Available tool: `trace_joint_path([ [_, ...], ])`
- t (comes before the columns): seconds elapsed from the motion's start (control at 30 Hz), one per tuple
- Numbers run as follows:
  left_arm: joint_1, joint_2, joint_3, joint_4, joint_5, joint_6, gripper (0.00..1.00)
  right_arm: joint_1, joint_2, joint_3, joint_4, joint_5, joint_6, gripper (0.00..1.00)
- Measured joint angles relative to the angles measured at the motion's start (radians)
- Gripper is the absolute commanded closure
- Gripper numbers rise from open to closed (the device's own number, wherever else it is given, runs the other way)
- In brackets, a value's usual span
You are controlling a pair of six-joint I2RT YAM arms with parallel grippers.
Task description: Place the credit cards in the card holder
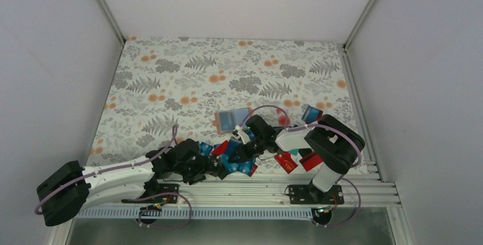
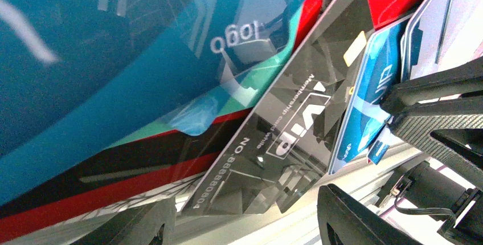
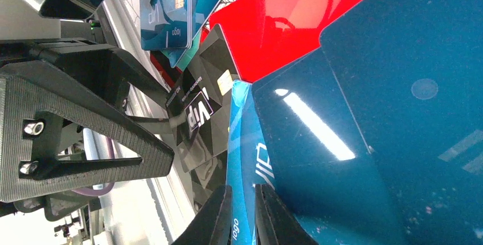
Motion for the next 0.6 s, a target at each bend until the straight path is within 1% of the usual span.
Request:
trace_joint_path([
  [0.23, -0.028, 0.023, -0.024, 0.100, -0.039, -0.060, 0.47, -0.001, 0.000, -0.015, 0.032, -0.004, 0.001, 0.87],
  [0.33, -0.035, 0.026, -0.024, 0.101, -0.051, -0.069, 0.52, -0.001, 0.001, -0.016, 0.034, -0.005, 0.001, 0.87],
  [0.43, -0.044, 0.018, -0.024, 0.091, -0.069, -0.079, 0.55, -0.001, 0.002, -0.016, 0.036, -0.006, 0.001, 0.88],
  [0.6, -0.054, -0.030, -0.026, 0.065, -0.097, -0.091, 0.60, -0.002, 0.002, -0.023, 0.048, -0.007, 0.001, 0.89],
])
